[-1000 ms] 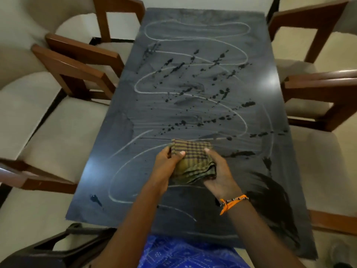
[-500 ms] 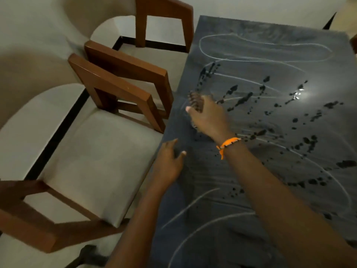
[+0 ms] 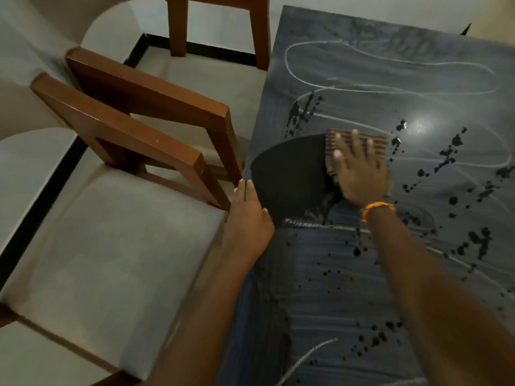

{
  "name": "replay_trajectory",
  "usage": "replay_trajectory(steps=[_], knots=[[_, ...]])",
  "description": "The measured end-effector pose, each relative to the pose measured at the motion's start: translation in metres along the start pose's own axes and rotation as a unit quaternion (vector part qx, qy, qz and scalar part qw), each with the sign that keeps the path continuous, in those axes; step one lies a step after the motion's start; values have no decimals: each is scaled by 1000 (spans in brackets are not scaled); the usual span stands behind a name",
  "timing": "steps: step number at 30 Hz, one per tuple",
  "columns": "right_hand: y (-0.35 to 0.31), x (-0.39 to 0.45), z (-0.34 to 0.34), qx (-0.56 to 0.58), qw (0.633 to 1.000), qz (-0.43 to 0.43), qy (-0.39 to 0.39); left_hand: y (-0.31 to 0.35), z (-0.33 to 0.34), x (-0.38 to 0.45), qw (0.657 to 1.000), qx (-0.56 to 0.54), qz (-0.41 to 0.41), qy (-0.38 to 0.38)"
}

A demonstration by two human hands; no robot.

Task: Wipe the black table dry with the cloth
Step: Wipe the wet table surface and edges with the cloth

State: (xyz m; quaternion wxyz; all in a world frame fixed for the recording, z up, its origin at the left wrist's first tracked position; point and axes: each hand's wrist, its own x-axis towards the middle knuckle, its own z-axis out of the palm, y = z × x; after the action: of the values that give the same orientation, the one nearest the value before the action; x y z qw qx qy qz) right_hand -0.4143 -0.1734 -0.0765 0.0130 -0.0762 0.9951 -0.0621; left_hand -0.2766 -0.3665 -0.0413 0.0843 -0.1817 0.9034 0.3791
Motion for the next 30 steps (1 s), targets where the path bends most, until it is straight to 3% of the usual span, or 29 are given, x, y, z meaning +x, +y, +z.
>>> replay_trajectory(steps=[3, 5, 7, 11, 17, 19, 21, 24, 30], knots=[[42, 13, -7, -17, 996, 86, 15, -8, 4, 6, 999, 19, 24, 39], [29, 24, -6, 25, 986, 159, 46, -14, 2, 10, 998, 13, 32, 51], [-2, 35, 1, 30, 983, 175, 50, -16, 0, 12, 998, -5, 32, 61], [-74, 51, 15, 33, 996, 79, 36, -17, -2, 11, 996, 3, 44, 75], [-154, 21, 25, 32, 979, -201, -19, -14, -9, 16, 995, 0, 36, 96], [-140, 8, 25, 46, 969, -240, -20, -9, -8, 15, 993, -14, 32, 112], [-113, 4, 21, 47, 973, -225, -7, -1, -2, 13, 993, -15, 19, 117], [-55, 6, 15, 13, 988, -154, 20, 18, 18, 9, 995, 33, 35, 88], [113, -4, -13, -65, 994, 34, 82, 63, 56, 4, 984, 71, 166, -3]])
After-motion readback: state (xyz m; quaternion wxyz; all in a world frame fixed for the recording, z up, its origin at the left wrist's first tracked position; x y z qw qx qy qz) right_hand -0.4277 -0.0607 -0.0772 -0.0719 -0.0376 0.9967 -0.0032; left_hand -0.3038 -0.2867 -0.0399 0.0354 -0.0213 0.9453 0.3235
